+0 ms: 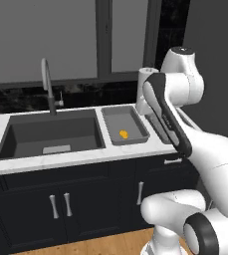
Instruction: Place one corn and one steak in each tupperware on the nearby counter, to pack two identical lunches.
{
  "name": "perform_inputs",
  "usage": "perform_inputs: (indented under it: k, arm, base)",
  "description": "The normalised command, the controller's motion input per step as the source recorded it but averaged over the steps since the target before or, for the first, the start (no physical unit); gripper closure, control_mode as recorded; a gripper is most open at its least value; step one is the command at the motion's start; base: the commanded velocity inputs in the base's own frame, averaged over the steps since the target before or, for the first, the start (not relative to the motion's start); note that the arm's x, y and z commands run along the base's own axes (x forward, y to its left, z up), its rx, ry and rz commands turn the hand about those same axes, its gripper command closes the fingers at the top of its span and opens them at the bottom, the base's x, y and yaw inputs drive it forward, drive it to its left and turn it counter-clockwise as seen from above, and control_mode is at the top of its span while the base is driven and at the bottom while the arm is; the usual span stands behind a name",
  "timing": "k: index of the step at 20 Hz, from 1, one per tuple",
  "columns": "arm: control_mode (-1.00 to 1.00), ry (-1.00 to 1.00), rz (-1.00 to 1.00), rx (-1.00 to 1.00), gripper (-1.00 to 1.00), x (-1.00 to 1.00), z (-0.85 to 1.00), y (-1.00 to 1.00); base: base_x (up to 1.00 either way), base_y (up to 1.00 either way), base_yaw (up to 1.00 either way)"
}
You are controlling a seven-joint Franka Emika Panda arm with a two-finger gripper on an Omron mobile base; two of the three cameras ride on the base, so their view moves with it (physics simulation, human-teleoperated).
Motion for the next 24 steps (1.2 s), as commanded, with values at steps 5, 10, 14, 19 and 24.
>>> perform_inputs:
  k: [5,10,14,19,24]
  arm:
    - [-1.00,-0.04,0.04,0.00,-1.00,-1.00,0.47,0.00]
    - [-1.00,-0.06,0.02,0.00,-1.00,-1.00,0.42,0.00]
    - [-1.00,-0.07,0.00,0.00,-1.00,-1.00,0.21,0.00]
    - [-1.00,-0.04,0.00,0.00,-1.00,-1.00,0.05,0.00]
    - [-1.00,-0.01,-0.01,0.00,-1.00,-0.91,0.06,-0.01]
  base:
    - [0.00,0.00,0.00]
    - [0.00,0.00,0.00]
    - [0.00,0.00,0.00]
    - [0.00,0.00,0.00]
    - [0.00,0.00,0.00]
